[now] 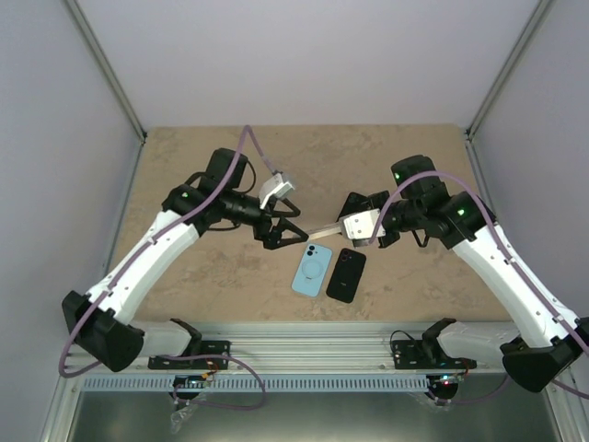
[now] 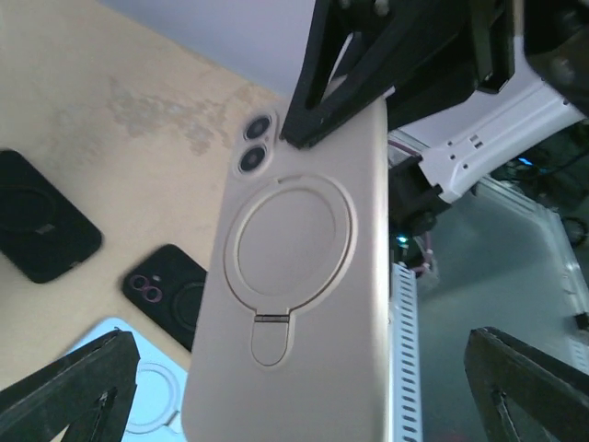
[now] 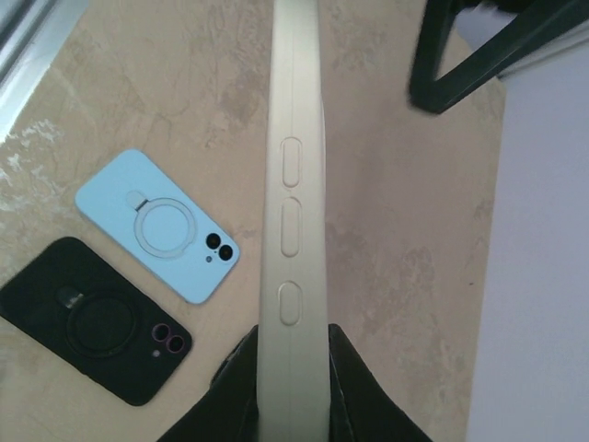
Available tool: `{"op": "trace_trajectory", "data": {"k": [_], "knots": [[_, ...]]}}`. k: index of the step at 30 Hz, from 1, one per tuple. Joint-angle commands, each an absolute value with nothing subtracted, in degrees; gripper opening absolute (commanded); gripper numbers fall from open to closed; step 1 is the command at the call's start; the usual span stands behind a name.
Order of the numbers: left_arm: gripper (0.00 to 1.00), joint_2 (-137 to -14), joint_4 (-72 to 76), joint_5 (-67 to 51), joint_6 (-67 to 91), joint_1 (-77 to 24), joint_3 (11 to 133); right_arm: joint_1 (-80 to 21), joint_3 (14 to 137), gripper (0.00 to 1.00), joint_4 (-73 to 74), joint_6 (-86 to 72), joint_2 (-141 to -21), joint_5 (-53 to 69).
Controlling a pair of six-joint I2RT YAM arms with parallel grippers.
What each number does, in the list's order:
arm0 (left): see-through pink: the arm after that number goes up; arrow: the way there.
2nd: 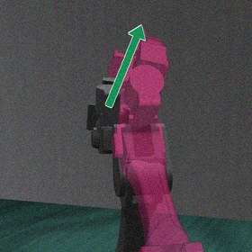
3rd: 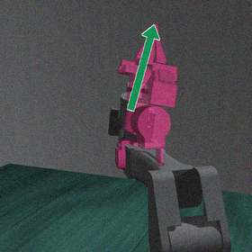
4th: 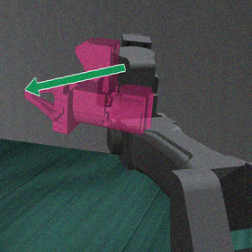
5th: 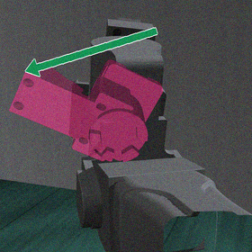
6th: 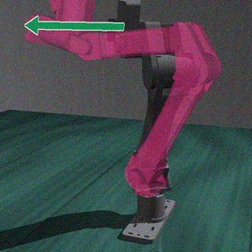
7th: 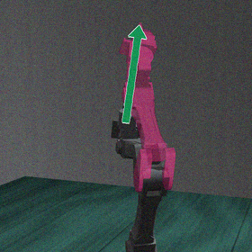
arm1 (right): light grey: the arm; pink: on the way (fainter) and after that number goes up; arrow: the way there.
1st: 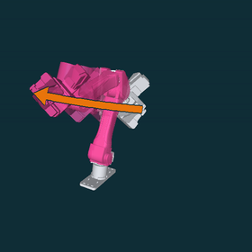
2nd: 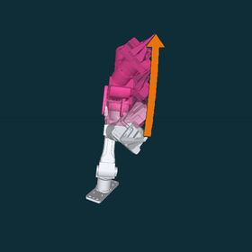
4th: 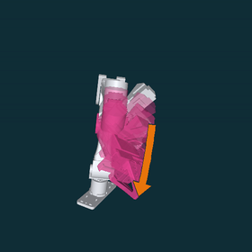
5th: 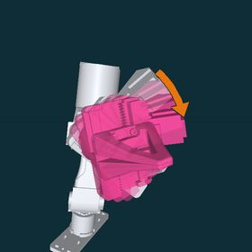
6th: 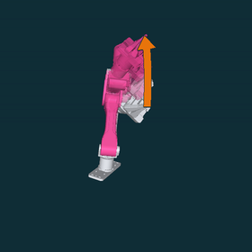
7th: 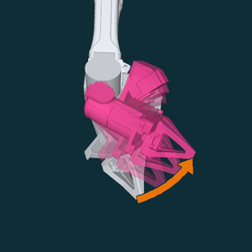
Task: Take the phone out of the phone case
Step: Adjust the phone.
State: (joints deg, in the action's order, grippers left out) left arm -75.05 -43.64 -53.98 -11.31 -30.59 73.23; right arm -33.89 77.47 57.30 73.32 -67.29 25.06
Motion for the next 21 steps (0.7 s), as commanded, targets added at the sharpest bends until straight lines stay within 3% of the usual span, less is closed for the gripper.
{"op": "trace_trajectory", "data": {"k": [1,7,16,21], "knots": [[0.99,-70.42,-44.88,-46.18,-13.33,-30.51,76.51,-34.19,80.12,0.01,59.27,65.60,-68.35,27.71],[0.98,-70.05,-52.50,-44.57,-21.01,-30.55,77.81,-34.19,80.41,0.00,60.59,58.01,-70.50,33.17],[0.88,-73.71,-63.41,-37.84,-28.99,-36.55,83.46,-34.19,79.85,0.01,63.43,53.32,-74.04,40.78],[0.73,-76.55,-64.79,-34.87,-29.11,-39.43,85.52,-34.19,78.87,0.00,64.12,52.25,-74.78,41.80]]}}
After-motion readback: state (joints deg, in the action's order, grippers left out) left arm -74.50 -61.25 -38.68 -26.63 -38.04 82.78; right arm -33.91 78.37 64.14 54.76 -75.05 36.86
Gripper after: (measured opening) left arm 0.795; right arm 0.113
